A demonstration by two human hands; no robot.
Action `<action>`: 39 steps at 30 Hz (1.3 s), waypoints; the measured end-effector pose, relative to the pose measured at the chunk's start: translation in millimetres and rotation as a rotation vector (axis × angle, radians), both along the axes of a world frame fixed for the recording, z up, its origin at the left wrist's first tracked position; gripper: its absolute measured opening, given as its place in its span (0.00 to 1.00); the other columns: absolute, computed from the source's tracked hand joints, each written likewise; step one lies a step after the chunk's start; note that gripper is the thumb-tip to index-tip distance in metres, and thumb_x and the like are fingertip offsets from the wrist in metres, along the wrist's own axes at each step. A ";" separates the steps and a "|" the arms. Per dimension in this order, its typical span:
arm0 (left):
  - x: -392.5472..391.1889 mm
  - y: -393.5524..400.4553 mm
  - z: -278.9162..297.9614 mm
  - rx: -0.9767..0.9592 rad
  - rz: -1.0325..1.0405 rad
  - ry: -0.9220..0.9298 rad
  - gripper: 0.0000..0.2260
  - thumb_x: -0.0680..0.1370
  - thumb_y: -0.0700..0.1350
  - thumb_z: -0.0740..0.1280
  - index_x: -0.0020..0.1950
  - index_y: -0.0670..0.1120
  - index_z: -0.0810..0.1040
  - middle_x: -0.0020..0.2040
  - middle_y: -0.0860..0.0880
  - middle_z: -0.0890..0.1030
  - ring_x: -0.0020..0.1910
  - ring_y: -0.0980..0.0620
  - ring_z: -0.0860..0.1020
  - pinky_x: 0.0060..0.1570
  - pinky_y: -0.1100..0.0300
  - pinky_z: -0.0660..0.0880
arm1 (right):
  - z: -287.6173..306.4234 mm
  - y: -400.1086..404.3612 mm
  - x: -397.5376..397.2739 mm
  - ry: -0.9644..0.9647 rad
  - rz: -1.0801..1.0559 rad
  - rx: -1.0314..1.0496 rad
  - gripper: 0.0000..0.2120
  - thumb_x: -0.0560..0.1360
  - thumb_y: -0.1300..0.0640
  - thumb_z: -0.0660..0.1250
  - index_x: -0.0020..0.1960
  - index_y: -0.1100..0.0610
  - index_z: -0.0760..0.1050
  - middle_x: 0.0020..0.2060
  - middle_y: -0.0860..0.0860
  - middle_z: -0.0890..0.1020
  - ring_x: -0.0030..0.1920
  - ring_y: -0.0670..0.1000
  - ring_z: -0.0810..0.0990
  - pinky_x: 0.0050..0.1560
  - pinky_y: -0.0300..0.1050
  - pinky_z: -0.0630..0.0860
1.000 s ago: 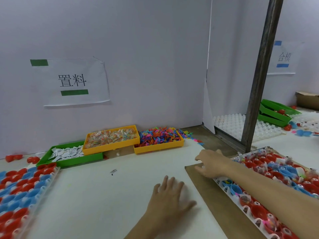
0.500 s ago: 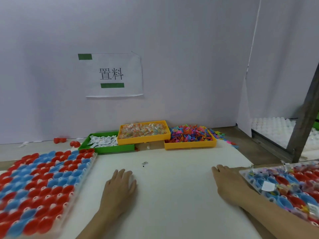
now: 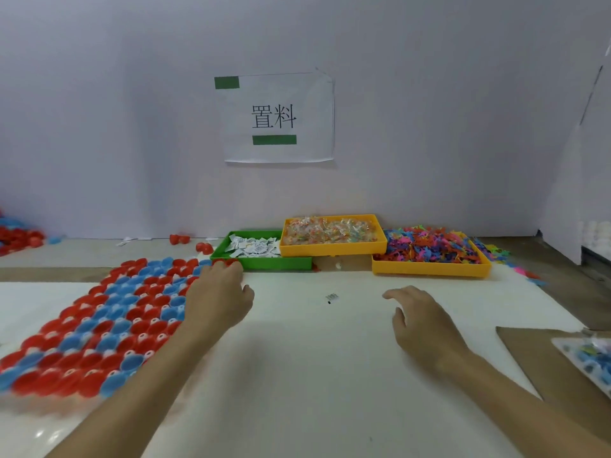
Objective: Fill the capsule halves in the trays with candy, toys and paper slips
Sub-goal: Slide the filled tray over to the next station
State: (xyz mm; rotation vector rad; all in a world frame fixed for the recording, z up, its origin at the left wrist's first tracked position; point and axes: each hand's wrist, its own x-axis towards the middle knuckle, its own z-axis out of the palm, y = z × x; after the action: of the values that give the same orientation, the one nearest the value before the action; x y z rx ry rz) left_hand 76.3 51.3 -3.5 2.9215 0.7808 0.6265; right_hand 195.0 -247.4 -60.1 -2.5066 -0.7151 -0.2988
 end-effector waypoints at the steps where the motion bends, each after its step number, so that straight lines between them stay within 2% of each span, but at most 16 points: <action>1: -0.2 8.1 1.6 0.044 0.046 0.072 0.15 0.78 0.53 0.65 0.62 0.48 0.72 0.59 0.48 0.76 0.56 0.49 0.74 0.53 0.55 0.76 | -3.8 13.9 -3.2 -0.014 0.022 0.070 0.19 0.80 0.62 0.58 0.67 0.51 0.75 0.63 0.47 0.77 0.64 0.49 0.73 0.63 0.46 0.72; 4: -0.2 24.3 -3.1 0.149 0.162 0.281 0.28 0.78 0.59 0.63 0.72 0.47 0.63 0.70 0.44 0.69 0.68 0.44 0.68 0.65 0.48 0.71 | -13.3 48.9 -13.1 -0.034 0.081 0.185 0.17 0.79 0.62 0.59 0.64 0.52 0.76 0.60 0.47 0.78 0.61 0.47 0.73 0.60 0.44 0.74; 7: 1.4 27.3 -19.7 0.227 0.179 0.365 0.32 0.77 0.63 0.62 0.75 0.48 0.58 0.72 0.44 0.65 0.71 0.42 0.64 0.68 0.47 0.68 | -20.9 59.8 -13.1 -0.079 0.124 0.192 0.17 0.78 0.63 0.60 0.64 0.51 0.77 0.58 0.46 0.77 0.60 0.47 0.73 0.58 0.45 0.75; 11: 8.3 18.9 -35.4 0.363 0.161 0.451 0.30 0.79 0.54 0.63 0.77 0.48 0.56 0.72 0.44 0.64 0.70 0.43 0.64 0.68 0.49 0.66 | -24.0 51.7 -4.1 -0.067 0.065 0.278 0.16 0.78 0.64 0.61 0.62 0.53 0.78 0.57 0.47 0.78 0.59 0.46 0.72 0.56 0.41 0.74; 14: 13.7 9.1 -35.2 0.501 0.122 0.529 0.30 0.78 0.47 0.68 0.76 0.45 0.57 0.67 0.43 0.68 0.63 0.45 0.68 0.62 0.53 0.70 | -24.3 51.4 -4.9 -0.058 0.078 0.277 0.15 0.78 0.64 0.61 0.62 0.53 0.78 0.57 0.46 0.77 0.60 0.46 0.72 0.58 0.41 0.74; 19: 16.2 5.0 -32.8 0.600 0.101 0.596 0.27 0.78 0.45 0.70 0.72 0.43 0.62 0.63 0.43 0.71 0.58 0.47 0.69 0.57 0.55 0.71 | -24.5 49.0 -5.9 -0.045 0.080 0.298 0.15 0.78 0.63 0.61 0.61 0.53 0.78 0.57 0.46 0.77 0.60 0.45 0.71 0.57 0.40 0.74; 22: 16.2 5.2 -33.7 0.622 0.092 0.617 0.25 0.78 0.43 0.69 0.72 0.41 0.64 0.63 0.43 0.72 0.58 0.46 0.71 0.56 0.56 0.72 | -24.4 48.8 -6.1 -0.039 0.079 0.302 0.15 0.79 0.63 0.61 0.61 0.52 0.78 0.57 0.45 0.77 0.61 0.45 0.71 0.58 0.40 0.74; 27: 18.3 -3.6 -39.9 0.643 0.050 0.675 0.23 0.78 0.40 0.69 0.70 0.38 0.66 0.66 0.39 0.73 0.65 0.42 0.72 0.66 0.50 0.71 | -24.7 48.4 -5.4 -0.025 0.081 0.312 0.15 0.79 0.63 0.60 0.62 0.52 0.78 0.57 0.45 0.77 0.61 0.45 0.71 0.58 0.40 0.74; 39: 29.6 -86.9 -37.7 0.634 -0.203 0.664 0.19 0.79 0.35 0.66 0.68 0.34 0.68 0.60 0.37 0.75 0.59 0.41 0.74 0.62 0.48 0.73 | -26.4 49.0 -2.6 -0.001 0.083 0.329 0.15 0.79 0.61 0.60 0.62 0.51 0.78 0.57 0.45 0.78 0.61 0.44 0.72 0.58 0.37 0.73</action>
State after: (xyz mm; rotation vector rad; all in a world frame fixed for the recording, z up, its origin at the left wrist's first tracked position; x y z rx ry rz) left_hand 105.9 -35.7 -41.2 3.7882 0.3204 -0.1894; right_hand 192.4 -198.4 -86.5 -2.1606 -0.7053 -0.3573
